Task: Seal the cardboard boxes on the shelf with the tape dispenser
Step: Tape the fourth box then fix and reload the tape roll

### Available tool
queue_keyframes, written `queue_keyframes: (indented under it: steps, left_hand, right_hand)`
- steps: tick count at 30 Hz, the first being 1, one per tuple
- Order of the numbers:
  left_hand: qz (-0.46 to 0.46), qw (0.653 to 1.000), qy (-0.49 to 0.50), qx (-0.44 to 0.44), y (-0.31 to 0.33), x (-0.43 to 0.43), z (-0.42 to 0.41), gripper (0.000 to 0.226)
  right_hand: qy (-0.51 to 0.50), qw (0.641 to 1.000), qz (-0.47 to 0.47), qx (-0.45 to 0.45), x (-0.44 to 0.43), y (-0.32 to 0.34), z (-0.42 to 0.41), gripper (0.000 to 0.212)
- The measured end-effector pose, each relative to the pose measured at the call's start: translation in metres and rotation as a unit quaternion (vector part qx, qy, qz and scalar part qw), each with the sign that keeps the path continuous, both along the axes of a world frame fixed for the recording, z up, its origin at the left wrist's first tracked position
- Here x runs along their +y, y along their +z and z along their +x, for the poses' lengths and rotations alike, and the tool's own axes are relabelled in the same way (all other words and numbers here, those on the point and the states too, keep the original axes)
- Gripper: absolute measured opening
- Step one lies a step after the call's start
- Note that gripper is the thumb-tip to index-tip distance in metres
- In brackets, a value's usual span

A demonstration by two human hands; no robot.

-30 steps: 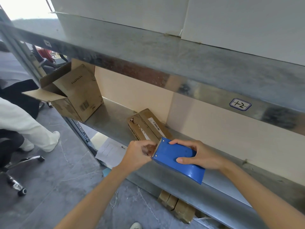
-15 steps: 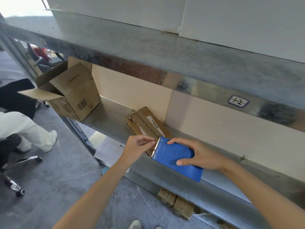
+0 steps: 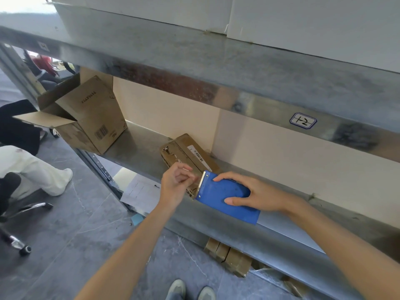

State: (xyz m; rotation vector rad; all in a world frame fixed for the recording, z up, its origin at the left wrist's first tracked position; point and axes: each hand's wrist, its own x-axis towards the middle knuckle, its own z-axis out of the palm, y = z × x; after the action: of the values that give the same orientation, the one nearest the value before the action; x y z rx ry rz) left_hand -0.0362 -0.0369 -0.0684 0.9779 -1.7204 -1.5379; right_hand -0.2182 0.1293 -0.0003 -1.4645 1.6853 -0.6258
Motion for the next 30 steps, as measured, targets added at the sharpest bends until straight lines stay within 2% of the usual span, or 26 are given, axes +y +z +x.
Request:
queue_keyframes:
  steps: [7, 11, 15, 21, 26, 30]
  left_hand:
    - [0.018, 0.997, 0.051, 0.052, -0.005, -0.002, 0.016, 0.028]
    - [0.017, 0.998, 0.043, 0.052, -0.006, -0.005, 0.026, 0.026]
    - [0.019, 0.995, 0.079, 0.06, -0.003, -0.021, 0.046, 0.024]
    - [0.03, 0.996, 0.027, 0.078, 0.009, -0.016, 0.04, 0.022]
    - [0.013, 0.999, 0.03, 0.034, -0.006, 0.001, 0.036, 0.029]
    - [0.013, 0.998, 0.055, 0.007, -0.026, 0.012, 0.029, 0.028]
  right_hand:
    - [0.004, 1.0, -0.01, 0.011, 0.011, -0.003, -0.007, 0.047]
    - [0.005, 1.0, -0.003, 0.025, 0.019, -0.006, -0.013, 0.048]
    - [-0.009, 0.997, 0.011, 0.079, 0.033, -0.008, -0.029, 0.05]
    - [-0.031, 0.989, 0.031, 0.14, 0.032, -0.016, -0.038, 0.051]
    - [-0.053, 0.989, 0.039, 0.136, 0.038, -0.02, -0.052, 0.043]
    - [-0.063, 0.987, 0.044, 0.139, 0.039, -0.021, -0.057, 0.045]
